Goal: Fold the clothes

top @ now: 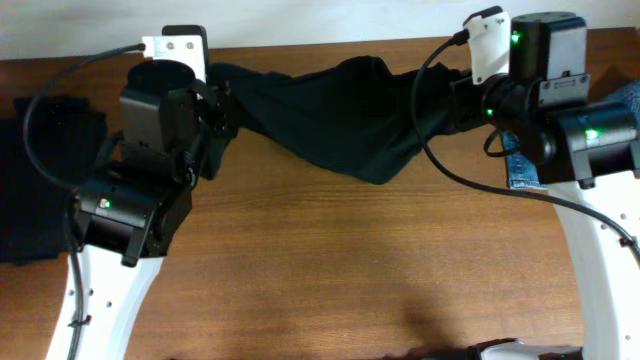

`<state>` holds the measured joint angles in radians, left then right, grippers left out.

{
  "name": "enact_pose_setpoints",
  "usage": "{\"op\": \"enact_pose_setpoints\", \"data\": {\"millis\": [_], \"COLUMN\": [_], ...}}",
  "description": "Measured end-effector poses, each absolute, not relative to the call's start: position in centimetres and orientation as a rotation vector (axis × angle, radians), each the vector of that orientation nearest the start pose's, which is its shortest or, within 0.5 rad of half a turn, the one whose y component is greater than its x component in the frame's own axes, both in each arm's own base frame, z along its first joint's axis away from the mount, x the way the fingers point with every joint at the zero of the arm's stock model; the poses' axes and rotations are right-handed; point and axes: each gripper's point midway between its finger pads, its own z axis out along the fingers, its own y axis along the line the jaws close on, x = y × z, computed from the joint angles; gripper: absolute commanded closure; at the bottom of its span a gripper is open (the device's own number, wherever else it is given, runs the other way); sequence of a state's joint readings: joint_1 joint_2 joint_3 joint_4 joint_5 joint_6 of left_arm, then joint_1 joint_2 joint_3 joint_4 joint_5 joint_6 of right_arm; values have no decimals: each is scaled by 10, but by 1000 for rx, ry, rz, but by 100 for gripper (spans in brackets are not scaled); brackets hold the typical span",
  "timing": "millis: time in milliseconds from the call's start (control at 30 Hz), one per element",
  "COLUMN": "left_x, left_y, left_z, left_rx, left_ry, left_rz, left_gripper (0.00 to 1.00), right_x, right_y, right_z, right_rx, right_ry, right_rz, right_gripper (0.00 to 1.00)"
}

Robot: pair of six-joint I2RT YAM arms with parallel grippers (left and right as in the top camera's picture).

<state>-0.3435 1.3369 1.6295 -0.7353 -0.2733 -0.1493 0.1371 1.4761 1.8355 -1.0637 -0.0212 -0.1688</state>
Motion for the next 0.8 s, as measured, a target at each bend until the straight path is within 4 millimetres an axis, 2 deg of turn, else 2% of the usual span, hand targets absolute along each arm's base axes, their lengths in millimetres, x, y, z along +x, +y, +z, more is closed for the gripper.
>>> {"op": "enact_pose_setpoints", "data": {"millis": [267, 367, 600, 700, 800], "left_x": [358, 344, 325, 322, 321], "left_y": [-79, -74, -58, -56, -55], "left_z": [405, 403, 394, 390, 388], "left_rx": [38, 44, 19, -2, -25], "left_ry": [2074, 2107, 2166, 2185, 2197], "left_rz": [-16, -3, 68, 73, 70], "left_gripper": [99, 99, 99, 99, 99], "right_x": [372, 365, 338, 327, 319], "right_y": [56, 53, 17, 9, 6], "right_z": [371, 374, 398, 409, 412], "right_rx": [-378, -374, -262, -231, -222], "right_ry": [2263, 2268, 2232, 2206, 2205], "right_rz": [9, 2, -45, -45, -27], "right_gripper": [96, 96, 96, 96, 96]}}
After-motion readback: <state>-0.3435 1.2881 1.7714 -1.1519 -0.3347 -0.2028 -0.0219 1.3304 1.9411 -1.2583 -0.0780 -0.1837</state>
